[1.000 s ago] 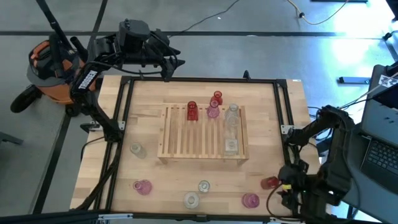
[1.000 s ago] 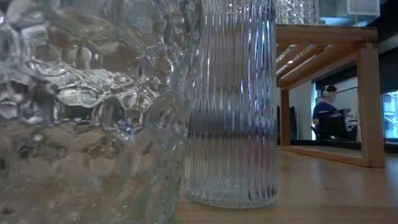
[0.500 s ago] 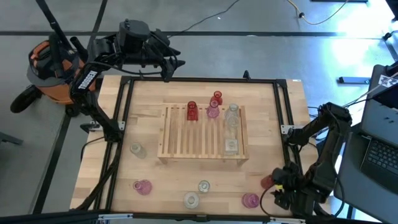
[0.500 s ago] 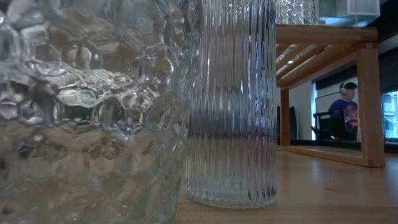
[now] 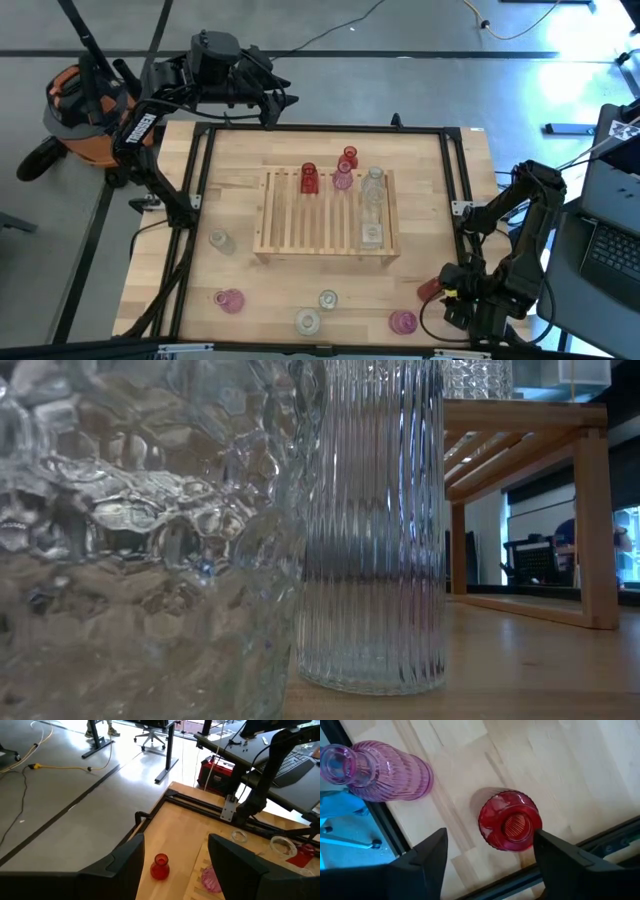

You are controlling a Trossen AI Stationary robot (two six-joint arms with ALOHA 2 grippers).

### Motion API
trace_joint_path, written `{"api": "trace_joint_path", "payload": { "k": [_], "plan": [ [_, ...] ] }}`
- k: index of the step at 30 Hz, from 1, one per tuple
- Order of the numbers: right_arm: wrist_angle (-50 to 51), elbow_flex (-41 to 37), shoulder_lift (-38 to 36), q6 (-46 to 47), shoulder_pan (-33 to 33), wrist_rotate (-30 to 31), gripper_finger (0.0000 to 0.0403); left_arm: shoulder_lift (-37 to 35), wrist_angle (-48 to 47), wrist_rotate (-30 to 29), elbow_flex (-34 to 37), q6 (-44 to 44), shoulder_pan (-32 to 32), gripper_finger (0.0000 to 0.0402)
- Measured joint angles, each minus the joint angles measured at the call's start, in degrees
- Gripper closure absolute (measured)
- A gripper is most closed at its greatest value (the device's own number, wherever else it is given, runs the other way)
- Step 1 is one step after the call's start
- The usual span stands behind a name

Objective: Sort vases onto shelf
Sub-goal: Put the red vase on the shelf aligned with the other red vase

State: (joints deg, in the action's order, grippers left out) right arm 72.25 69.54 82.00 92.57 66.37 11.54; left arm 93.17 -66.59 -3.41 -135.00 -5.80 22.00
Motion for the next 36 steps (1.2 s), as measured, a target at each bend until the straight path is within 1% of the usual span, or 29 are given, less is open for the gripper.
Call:
{"api": "trace_joint_path", "payload": {
  "k": [20,28,36],
  "plan": [
    [1.6,0.1,0.0,0.1,0.0,-0.1,0.0162,1.3,0.8,0.3,0.0,0.0,0.0,0.019],
    [-3.7,0.1,0.3,-1.6,0.0,0.7,0.0162,1.4,0.7,0.3,0.0,0.0,0.0,0.019],
    [-5.6,0.1,3.9,-2.8,0.0,0.9,0.0162,1.4,0.7,0.3,0.0,0.0,0.0,0.019]
  ]
}}
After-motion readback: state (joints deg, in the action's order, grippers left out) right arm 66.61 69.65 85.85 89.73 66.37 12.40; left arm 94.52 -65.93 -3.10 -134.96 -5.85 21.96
